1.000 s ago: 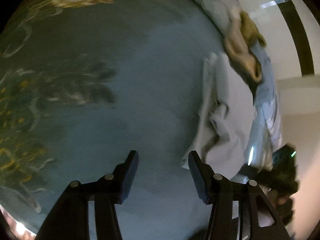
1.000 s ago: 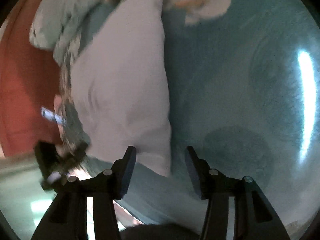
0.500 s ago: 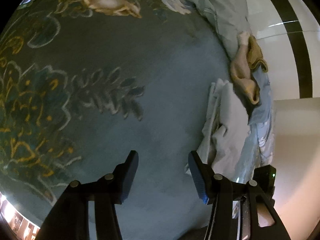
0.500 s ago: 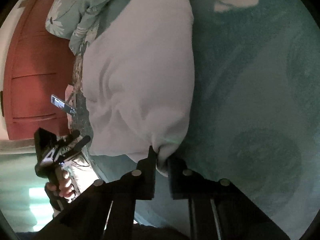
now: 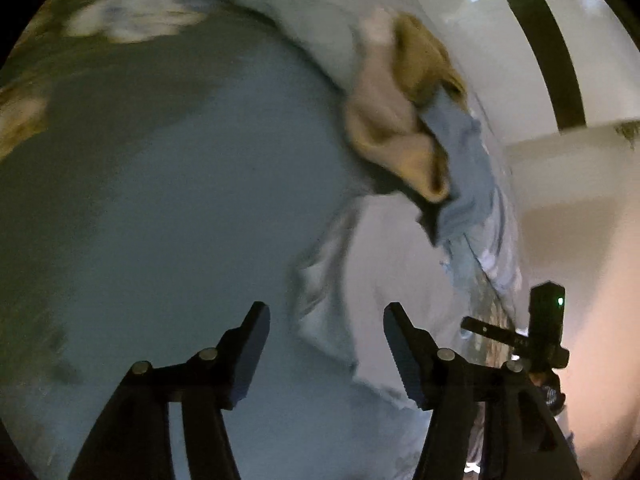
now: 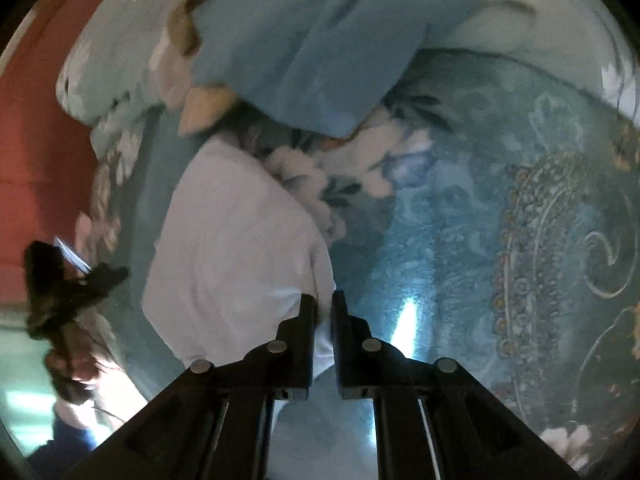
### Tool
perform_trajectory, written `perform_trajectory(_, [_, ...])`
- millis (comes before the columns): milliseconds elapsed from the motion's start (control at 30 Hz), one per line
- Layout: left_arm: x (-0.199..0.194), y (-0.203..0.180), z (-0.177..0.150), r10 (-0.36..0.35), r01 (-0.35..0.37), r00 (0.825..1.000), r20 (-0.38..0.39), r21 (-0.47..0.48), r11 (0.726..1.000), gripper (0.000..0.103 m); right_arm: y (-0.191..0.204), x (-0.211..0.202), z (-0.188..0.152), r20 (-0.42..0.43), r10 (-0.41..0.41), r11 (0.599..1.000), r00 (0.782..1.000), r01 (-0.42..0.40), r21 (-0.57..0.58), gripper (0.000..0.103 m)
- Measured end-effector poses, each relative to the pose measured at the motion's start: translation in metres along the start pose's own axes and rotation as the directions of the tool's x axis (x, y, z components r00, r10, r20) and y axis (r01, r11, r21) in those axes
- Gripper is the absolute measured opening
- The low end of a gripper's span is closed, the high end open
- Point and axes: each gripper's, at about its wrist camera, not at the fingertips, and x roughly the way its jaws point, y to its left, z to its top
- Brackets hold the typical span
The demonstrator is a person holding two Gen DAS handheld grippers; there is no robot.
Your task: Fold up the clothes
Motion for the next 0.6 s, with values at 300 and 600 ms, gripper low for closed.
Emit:
perform_trajectory(300, [0.055,-0.02,0.015,0.149,-0.137,0.986,-0.075,0.145,0.98,0.063,-0.045,-0.012,-0.059,0.229,0.126,0.969,0.965,-0.17,0.181,0.046])
perform_trajectory(600, [0.068,-0.016,0.007,0.073,-0.059,0.989,-0.131,0.111,0.992,0.067,-0.054,0.032,-0.095,0.298,0.226,0.885,0.928,-0.323,0.335,0.047])
